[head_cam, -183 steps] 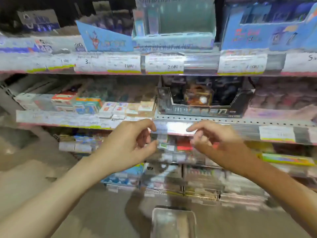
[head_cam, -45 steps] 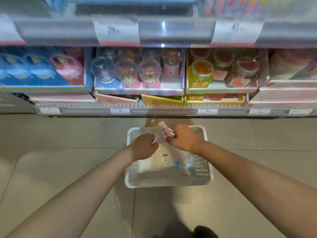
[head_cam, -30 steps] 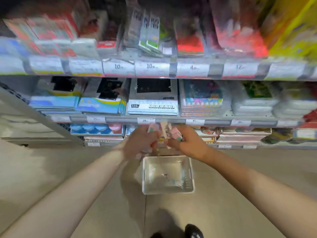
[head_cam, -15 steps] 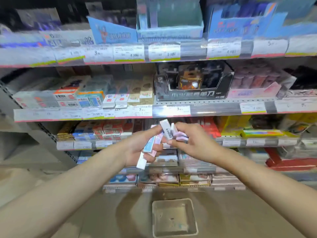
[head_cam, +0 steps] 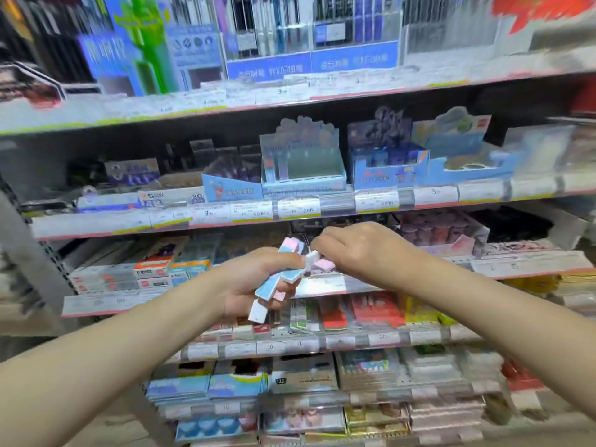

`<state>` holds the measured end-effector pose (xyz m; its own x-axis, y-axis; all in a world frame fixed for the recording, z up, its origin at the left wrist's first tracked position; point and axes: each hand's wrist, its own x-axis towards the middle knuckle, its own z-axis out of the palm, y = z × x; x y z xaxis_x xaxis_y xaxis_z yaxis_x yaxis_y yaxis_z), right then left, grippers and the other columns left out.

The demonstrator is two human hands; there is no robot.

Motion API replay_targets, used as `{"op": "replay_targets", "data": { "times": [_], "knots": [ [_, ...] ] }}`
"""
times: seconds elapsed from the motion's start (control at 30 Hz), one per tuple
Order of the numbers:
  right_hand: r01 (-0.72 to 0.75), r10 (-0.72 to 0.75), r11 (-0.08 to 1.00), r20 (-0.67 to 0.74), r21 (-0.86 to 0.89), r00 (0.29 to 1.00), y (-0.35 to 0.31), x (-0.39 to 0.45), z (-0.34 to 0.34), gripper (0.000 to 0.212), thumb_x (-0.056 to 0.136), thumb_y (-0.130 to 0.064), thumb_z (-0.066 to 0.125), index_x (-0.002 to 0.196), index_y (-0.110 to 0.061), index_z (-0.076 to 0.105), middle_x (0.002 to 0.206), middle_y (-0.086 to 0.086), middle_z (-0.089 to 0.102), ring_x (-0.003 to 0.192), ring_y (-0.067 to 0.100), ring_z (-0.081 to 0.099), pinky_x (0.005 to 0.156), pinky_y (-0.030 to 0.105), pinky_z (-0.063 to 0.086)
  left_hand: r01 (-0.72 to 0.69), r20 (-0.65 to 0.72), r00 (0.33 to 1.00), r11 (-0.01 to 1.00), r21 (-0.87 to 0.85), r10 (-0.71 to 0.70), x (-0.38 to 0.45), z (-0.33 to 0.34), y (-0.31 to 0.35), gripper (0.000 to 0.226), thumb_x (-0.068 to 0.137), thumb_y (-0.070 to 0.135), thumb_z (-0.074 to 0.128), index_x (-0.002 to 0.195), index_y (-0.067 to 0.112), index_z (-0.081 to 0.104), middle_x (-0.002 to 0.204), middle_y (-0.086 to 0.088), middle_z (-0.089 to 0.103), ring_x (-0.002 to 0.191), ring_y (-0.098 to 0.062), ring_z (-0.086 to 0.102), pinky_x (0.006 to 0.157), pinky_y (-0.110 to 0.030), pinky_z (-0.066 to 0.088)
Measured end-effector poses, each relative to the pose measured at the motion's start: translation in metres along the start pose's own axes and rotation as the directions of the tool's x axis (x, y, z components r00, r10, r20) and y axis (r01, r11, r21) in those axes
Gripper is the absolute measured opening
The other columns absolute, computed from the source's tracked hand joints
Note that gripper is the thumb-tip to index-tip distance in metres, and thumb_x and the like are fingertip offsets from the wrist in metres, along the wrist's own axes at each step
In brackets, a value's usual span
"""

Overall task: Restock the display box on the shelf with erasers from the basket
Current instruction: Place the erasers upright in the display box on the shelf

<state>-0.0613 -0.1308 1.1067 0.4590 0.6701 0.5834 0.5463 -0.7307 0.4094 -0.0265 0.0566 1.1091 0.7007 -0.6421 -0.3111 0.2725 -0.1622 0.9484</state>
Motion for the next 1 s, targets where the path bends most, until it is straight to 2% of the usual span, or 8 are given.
{"op": "replay_targets", "data": {
  "times": [0.13,0.2,0.3,0.37,0.5,0.73,0.87,1.0],
  "knots": [
    [-0.068,0.068,0.996,0.010,0.053,0.998,0.027,-0.008,-0.008,0.022,0.082,-0.015,0.041,0.086,-0.006,0.061,0.069,0.007,0.063,0.049,0.027,0.056,0.035,0.026,0.041,-0.156,-0.039,0.987,0.988,-0.011,0.155,0.011,0.008,0.009,0.011,0.082,0.009,0.060,0.072,0.010,0.058,0.045,0.003,0.053,0.033,-0.005,0.046,0.033,-0.011,0.034],
    [-0.216,0.228,0.959,-0.042,0.184,0.973,0.039,-0.013,-0.006,0.019,0.086,-0.026,0.046,0.086,-0.012,0.058,0.070,0.001,0.061,0.056,0.026,0.058,0.045,0.027,0.040,-0.236,-0.088,0.966,0.968,0.086,0.244,0.021,0.009,0.014,0.013,0.080,0.012,0.066,0.071,0.013,0.057,0.046,0.007,0.051,0.038,-0.005,0.044,0.036,-0.014,0.034],
    [-0.505,0.581,0.591,0.103,0.629,0.807,0.054,-0.011,0.000,0.011,0.090,-0.029,0.053,0.083,-0.020,0.055,0.068,-0.005,0.060,0.057,0.008,0.055,0.054,0.019,0.038,-0.337,-0.159,0.917,0.924,0.180,0.365,0.038,0.013,0.020,0.022,0.088,0.008,0.057,0.068,0.016,0.054,0.044,0.011,0.052,0.040,0.000,0.047,0.039,-0.014,0.037],
    [-0.553,0.667,0.316,0.234,0.771,0.707,0.063,-0.002,0.002,0.011,0.089,-0.026,0.054,0.080,-0.023,0.058,0.056,-0.009,0.055,0.047,0.002,0.048,0.048,0.013,0.036,-0.396,-0.172,0.882,0.888,0.235,0.439,0.048,0.017,0.026,0.015,0.088,0.008,0.057,0.075,0.014,0.058,0.049,0.013,0.055,0.045,0.000,0.049,0.043,-0.013,0.039],
    [-0.511,0.570,0.088,0.378,0.855,0.729,0.081,0.015,0.006,0.030,0.088,-0.026,0.056,0.059,-0.018,0.055,0.046,-0.006,0.045,0.034,0.000,0.036,0.037,0.010,0.025,-0.480,-0.190,0.818,0.826,0.295,0.543,0.072,0.022,0.040,0.012,0.088,0.010,0.059,0.076,0.012,0.058,0.048,0.013,0.051,0.043,-0.002,0.044,0.043,-0.012,0.037],
    [-0.480,0.456,0.066,0.402,0.875,0.794,0.124,0.030,0.028,0.027,0.086,-0.013,0.058,0.060,-0.014,0.051,0.043,-0.008,0.043,0.033,0.004,0.028,0.035,0.013,0.021,-0.534,-0.192,0.762,0.767,0.356,0.619,0.107,0.018,0.053,0.025,0.088,0.017,0.059,0.063,0.022,0.061,0.048,0.011,0.053,0.045,-0.003,0.046,0.047,-0.014,0.038],
    [-0.443,0.495,0.153,0.320,0.883,0.808,0.151,0.045,0.035,0.025,0.086,-0.014,0.059,0.061,-0.013,0.053,0.052,0.001,0.047,0.036,0.004,0.034,0.036,0.013,0.025,-0.409,-0.282,0.765,0.775,0.482,0.579,0.111,-0.007,0.051,0.024,0.078,0.036,0.069,0.062,0.019,0.060,0.048,0.002,0.046,0.044,-0.013,0.037,0.046,-0.020,0.027],
    [-0.441,0.481,0.267,0.278,0.857,0.831,0.166,0.065,0.047,0.027,0.087,-0.014,0.057,0.060,-0.010,0.055,0.054,0.003,0.050,0.037,0.003,0.037,0.038,0.010,0.028,-0.264,-0.252,0.706,0.576,0.773,0.662,0.112,-0.036,0.059,0.025,0.082,0.029,0.062,0.075,0.005,0.058,0.058,0.002,0.050,0.047,-0.004,0.042,0.048,-0.018,0.035]
  ]
}}
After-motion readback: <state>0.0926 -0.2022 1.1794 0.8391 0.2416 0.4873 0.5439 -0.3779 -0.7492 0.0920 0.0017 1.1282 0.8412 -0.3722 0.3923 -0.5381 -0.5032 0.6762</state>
